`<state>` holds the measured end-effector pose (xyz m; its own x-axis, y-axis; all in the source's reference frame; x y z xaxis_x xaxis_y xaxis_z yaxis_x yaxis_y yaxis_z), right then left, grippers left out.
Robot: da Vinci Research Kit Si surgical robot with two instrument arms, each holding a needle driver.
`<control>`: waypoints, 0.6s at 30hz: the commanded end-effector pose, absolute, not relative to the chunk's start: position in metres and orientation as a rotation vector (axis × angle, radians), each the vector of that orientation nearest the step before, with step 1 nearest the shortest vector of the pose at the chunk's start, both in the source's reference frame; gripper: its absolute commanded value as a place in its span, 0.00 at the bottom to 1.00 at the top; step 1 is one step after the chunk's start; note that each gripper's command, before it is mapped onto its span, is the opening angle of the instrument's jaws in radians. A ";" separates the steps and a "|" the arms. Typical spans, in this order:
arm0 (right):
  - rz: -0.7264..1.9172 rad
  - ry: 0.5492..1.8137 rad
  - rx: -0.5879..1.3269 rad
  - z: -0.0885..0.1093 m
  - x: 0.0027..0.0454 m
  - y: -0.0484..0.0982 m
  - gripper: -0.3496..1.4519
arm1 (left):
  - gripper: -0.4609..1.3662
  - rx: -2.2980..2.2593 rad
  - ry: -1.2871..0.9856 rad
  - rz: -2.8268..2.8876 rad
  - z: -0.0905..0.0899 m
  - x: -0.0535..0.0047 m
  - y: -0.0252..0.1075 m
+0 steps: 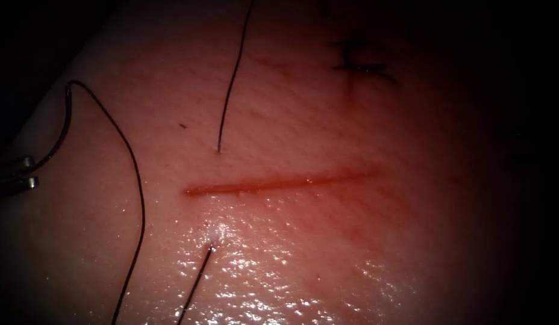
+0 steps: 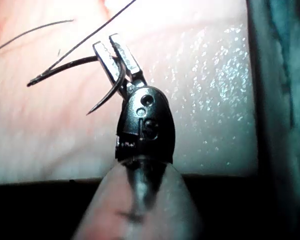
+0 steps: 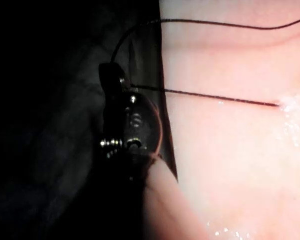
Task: Wound Closure
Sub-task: Pull suture through wound
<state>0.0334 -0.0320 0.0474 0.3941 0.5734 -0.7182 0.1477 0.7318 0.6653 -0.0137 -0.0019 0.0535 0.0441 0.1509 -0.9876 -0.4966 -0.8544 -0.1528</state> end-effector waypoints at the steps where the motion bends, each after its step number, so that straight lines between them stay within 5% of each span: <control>1: 0.307 1.157 0.697 0.048 0.0334 -0.032 0.19 | 0.06 -1.852 0.380 1.882 0.054 -0.0132 -0.001; 2: 0.306 1.157 0.661 0.048 0.0333 -0.031 0.43 | 0.06 -1.841 0.383 1.885 0.054 -0.0127 -0.001; 3: 0.300 1.159 0.635 0.048 0.0332 -0.031 0.56 | 0.06 -1.834 0.392 1.891 0.054 -0.0123 -0.001; 6: 0.267 1.169 0.590 0.047 0.0324 -0.029 0.81 | 0.06 -1.816 0.415 1.911 0.054 -0.0104 0.000; 9: 0.240 1.172 0.532 0.047 0.0312 -0.028 0.88 | 0.06 -1.791 0.442 1.936 0.054 -0.0084 0.002; 18: 0.166 1.221 0.353 0.045 0.0255 -0.023 0.89 | 0.06 -1.746 0.477 1.946 0.054 -0.0034 0.006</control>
<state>0.0249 -0.0229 0.0450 0.3392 0.3038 -0.8903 0.0556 0.9383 0.3414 -0.0032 0.0065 0.0539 -0.0719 0.1179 -0.9904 -0.5704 -0.8195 -0.0562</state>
